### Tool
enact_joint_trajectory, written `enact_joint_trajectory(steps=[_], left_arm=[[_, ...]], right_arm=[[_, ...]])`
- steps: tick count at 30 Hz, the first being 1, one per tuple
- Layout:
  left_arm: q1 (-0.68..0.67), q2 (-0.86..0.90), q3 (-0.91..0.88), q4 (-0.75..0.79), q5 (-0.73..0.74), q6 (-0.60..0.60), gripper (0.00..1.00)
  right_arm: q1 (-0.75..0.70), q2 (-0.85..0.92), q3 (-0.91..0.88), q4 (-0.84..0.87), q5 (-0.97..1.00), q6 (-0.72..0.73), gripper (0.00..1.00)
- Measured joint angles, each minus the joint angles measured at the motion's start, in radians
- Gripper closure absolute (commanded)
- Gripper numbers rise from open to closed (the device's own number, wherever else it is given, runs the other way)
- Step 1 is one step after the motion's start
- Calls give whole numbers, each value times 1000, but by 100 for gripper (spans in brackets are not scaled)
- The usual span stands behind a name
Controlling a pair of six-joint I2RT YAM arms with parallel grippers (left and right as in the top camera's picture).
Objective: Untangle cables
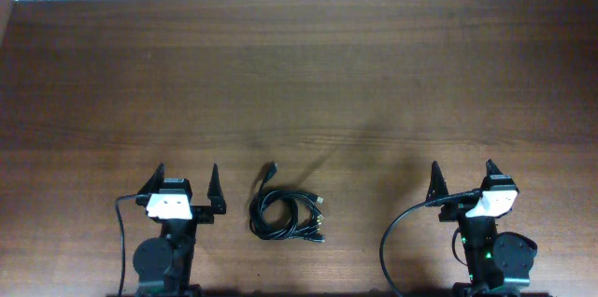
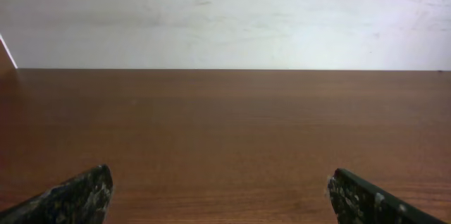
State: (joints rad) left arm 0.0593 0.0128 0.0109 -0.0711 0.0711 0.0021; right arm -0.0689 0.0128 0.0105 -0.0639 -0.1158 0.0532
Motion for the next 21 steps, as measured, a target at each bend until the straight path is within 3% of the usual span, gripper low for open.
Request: enact_joint_trajectory(steps=[15,21], left_arm=[[0,0,1,0,32,0,1],[0,0,84,-183,87,0,1]], right_arm=[[0,0,0,0,0,0,1],[0,0,0,0,0,0,1]])
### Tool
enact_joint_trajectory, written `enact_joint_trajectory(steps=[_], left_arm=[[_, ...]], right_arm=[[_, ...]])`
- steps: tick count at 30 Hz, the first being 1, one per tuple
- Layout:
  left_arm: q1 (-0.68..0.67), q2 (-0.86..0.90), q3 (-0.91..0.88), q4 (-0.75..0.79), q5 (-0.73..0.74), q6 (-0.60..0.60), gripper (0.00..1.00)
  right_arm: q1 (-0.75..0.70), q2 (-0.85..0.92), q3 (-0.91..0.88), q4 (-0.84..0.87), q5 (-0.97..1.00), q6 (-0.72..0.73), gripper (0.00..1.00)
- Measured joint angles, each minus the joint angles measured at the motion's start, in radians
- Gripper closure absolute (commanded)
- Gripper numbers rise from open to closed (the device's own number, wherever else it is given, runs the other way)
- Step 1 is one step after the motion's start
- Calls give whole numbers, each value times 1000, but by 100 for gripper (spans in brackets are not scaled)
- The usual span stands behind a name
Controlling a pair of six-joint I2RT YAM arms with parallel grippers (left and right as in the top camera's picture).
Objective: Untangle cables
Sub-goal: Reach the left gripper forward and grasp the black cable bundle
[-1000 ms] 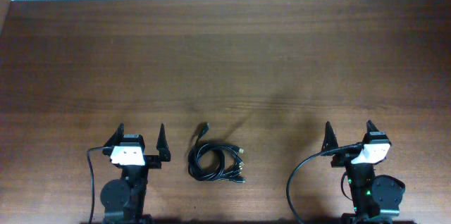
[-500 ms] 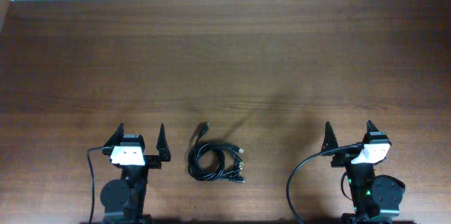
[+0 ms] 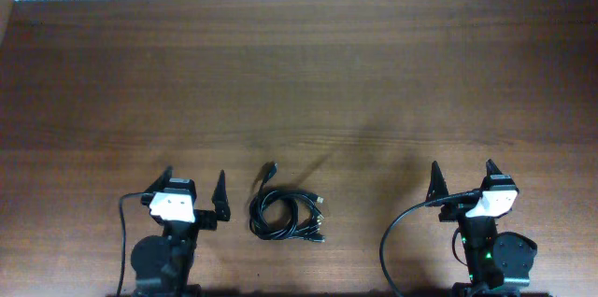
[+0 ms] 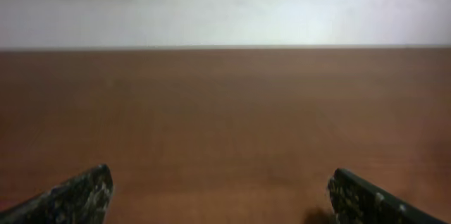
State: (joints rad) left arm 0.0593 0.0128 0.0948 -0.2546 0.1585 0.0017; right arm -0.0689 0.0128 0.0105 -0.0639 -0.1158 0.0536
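A tangled bundle of black cables lies coiled near the table's front edge, one plug end sticking out toward the back. My left gripper stands open just left of the bundle, apart from it. In the left wrist view its fingertips are spread wide over bare wood, nothing between them. My right gripper is open at the front right, well away from the cables. The cables do not show in the left wrist view.
A brown wooden table stretches to a pale wall at the back. Each arm's own black lead loops beside its base.
My left gripper has turned slightly to the right, toward the cable bundle, and the left wrist view is blurred. The cables and the right arm have not moved.
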Motion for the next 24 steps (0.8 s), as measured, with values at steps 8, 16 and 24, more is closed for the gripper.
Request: enact_joint_trajectory(steps=[8,16,24], left_arm=[[-1,3,216,-274,45,0,1],[-1,194,348,-394,94,0,1],[-1,473,521,-525,120,-3,1]], right_arm=[[0,0,0,0,0,0,1],[0,-1,0,0,3,0,1],[0,0,0,0,3,0,1]])
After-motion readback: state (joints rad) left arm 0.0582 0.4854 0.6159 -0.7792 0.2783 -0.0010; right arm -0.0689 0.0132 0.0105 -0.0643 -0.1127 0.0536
